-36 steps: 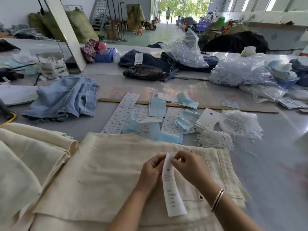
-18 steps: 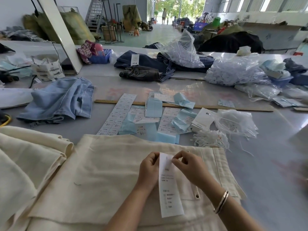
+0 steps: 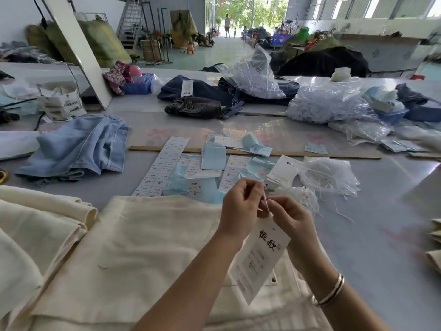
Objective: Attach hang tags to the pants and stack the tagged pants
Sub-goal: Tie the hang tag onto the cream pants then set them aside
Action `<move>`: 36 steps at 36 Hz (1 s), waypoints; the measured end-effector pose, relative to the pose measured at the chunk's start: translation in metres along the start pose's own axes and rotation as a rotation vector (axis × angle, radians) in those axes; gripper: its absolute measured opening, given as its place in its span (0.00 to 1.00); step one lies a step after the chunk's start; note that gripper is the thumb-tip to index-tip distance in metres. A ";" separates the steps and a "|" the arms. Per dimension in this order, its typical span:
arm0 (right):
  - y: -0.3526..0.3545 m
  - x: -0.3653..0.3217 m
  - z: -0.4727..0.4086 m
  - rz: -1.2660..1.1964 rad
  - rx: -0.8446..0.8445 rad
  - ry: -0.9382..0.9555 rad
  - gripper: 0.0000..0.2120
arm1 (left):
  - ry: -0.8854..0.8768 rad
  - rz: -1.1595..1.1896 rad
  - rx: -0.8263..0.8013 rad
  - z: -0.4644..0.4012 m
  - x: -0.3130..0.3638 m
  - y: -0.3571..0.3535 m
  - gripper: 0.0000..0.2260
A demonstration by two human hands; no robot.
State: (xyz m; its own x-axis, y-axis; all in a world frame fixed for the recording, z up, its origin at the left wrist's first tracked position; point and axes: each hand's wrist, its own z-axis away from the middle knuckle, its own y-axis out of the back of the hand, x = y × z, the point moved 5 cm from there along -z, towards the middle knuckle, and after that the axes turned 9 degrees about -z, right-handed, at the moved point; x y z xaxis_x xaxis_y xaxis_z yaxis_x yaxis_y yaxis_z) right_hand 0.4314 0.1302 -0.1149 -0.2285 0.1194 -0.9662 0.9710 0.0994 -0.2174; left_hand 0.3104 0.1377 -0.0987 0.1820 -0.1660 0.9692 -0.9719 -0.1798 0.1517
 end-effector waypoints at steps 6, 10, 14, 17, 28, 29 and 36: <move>0.027 0.009 0.004 -0.022 0.022 -0.121 0.09 | -0.046 -0.122 -0.062 -0.002 -0.009 -0.023 0.06; 0.039 0.013 -0.001 0.007 0.064 -0.184 0.04 | -0.017 -0.129 -0.089 -0.004 -0.021 -0.032 0.05; 0.050 0.019 -0.008 -0.069 0.085 -0.290 0.05 | 0.011 -0.162 -0.115 -0.008 -0.032 -0.041 0.06; 0.054 0.024 -0.012 -0.159 0.049 -0.363 0.11 | 0.013 -0.197 -0.146 -0.013 -0.038 -0.049 0.06; 0.078 0.037 -0.034 -0.165 0.135 -0.515 0.13 | 0.107 -0.282 -0.240 -0.038 -0.067 -0.074 0.11; 0.085 0.035 -0.037 -0.136 0.176 -0.510 0.13 | 0.131 -0.357 -0.301 -0.039 -0.072 -0.080 0.13; 0.117 0.017 -0.051 0.381 0.268 -0.361 0.05 | 0.059 -0.984 -0.348 -0.057 -0.082 -0.102 0.15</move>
State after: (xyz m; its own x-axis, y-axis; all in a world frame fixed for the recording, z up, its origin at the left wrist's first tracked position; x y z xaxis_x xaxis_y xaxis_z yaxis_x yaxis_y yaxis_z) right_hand 0.5379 0.1946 -0.1498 0.1322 -0.2505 -0.9590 0.9746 -0.1436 0.1719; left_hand 0.3858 0.2248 -0.1825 0.9178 -0.0481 0.3942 -0.3898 0.0805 0.9174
